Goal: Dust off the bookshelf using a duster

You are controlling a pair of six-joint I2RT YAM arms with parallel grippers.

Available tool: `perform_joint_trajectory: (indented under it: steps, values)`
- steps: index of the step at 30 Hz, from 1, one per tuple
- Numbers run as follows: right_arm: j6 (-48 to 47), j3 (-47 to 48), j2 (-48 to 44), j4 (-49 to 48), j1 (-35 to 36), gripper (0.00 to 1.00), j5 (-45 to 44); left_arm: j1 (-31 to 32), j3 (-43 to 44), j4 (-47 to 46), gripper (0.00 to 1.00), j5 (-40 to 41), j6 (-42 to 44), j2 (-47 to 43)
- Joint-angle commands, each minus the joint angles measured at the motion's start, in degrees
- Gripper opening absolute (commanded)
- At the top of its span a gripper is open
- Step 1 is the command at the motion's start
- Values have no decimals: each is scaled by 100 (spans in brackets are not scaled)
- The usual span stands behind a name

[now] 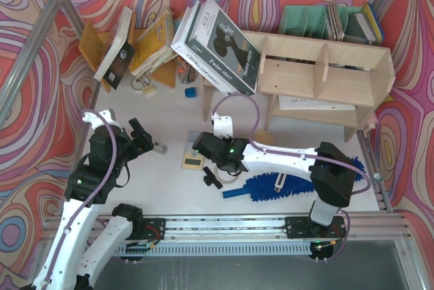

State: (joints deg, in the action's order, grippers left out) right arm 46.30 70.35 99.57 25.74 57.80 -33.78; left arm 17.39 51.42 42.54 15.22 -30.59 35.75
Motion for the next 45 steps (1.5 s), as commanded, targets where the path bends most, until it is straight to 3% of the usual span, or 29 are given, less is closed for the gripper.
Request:
perform_joint_trajectory:
  steps: [1,9,14,24,31,40,45]
  values:
    - [716,-282,-619,914,3,36,-222,19,67,87,98,-9,27,2]
    - [1752,-821,-1220,2546,-175,46,-533,19,66,82,98,-37,27,47]
    - [2480,-1043,-1260,3643,-1032,47,-348,19,55,96,98,-11,18,51]
    - [1703,-1830,-1990,2994,-2072,47,225,19,70,101,98,16,18,72]
    - [900,-2199,-2328,2140,-2262,48,674,19,70,95,98,-23,27,99]
    - [822,-2298,-2228,2121,-2526,52,719,19,66,96,98,-46,35,115]
    - [771,-2428,-2140,1901,-2545,47,798,19,70,96,98,-37,35,108]
